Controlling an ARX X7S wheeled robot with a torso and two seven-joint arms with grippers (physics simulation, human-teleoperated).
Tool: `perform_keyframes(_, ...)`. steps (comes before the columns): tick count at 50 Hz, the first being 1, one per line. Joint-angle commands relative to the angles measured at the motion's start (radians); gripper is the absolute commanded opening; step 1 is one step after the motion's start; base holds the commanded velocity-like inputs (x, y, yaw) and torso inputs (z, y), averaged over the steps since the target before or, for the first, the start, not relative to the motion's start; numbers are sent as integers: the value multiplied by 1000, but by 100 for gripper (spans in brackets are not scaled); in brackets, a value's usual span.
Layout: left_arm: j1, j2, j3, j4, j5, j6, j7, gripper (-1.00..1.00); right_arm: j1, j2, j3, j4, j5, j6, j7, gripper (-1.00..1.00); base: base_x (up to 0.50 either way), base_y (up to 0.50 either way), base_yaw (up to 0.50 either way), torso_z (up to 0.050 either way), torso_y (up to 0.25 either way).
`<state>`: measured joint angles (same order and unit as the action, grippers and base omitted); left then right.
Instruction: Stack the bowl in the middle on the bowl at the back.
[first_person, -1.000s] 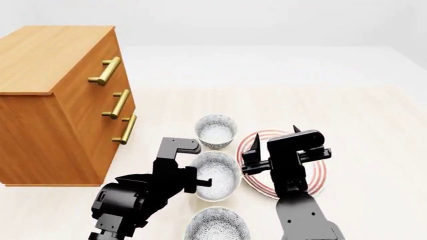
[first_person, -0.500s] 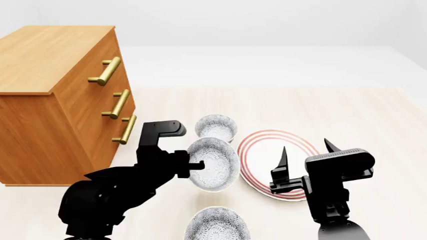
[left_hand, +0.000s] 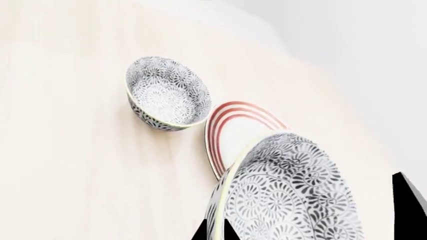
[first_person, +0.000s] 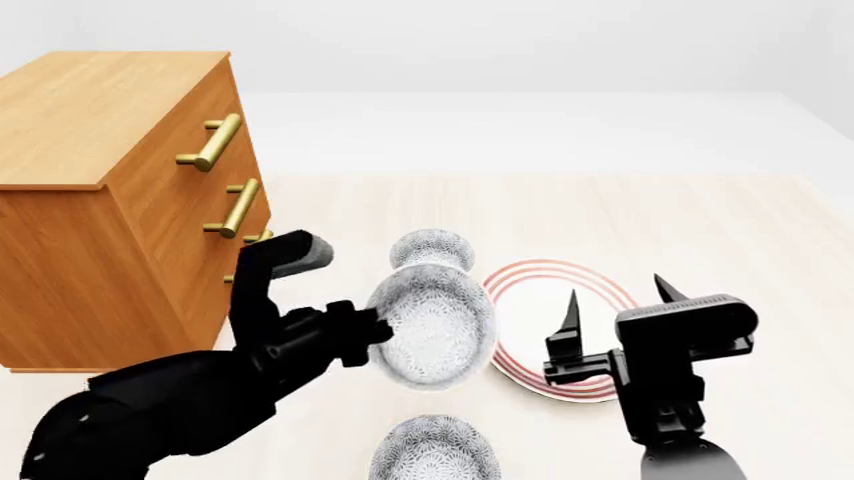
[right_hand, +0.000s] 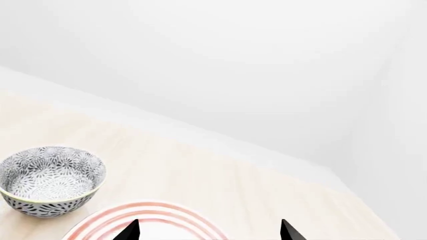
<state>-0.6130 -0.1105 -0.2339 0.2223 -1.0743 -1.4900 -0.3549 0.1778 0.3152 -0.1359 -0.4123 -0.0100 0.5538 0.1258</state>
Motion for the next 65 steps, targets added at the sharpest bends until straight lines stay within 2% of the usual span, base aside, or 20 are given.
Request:
perform_keyframes(1, 50, -43, -117, 81, -560, -57, -416, -100, -12, 7, 11, -12, 9, -1, 4, 100, 0, 0, 0, 0, 0)
perform_keyframes(6, 98, -83, -89, 149, -738, -14, -551, -100, -21, 12, 23, -21, 15, -2, 5, 100, 0, 0, 0, 0, 0)
perform_keyframes(11, 138, -100, -63, 178, -758, -6, -570, -100, -33, 16, 34, -30, 21, -4, 7, 100, 0, 0, 0, 0, 0)
perform_keyframes(25, 248, -164, -11, 318, -931, 66, -659, -100, -41, 22, 39, -45, 24, 4, 15, 100, 0, 0, 0, 0, 1)
perform_keyframes(49, 330, -159, -5, 333, -829, 37, -566, -100, -47, 23, 42, -26, 31, -9, 26, 100, 0, 0, 0, 0, 0)
perform_keyframes(65, 372, -177, 11, 322, -826, 93, -596, -100, -50, 23, 47, -15, 41, -21, 32, 100, 0, 0, 0, 0, 1)
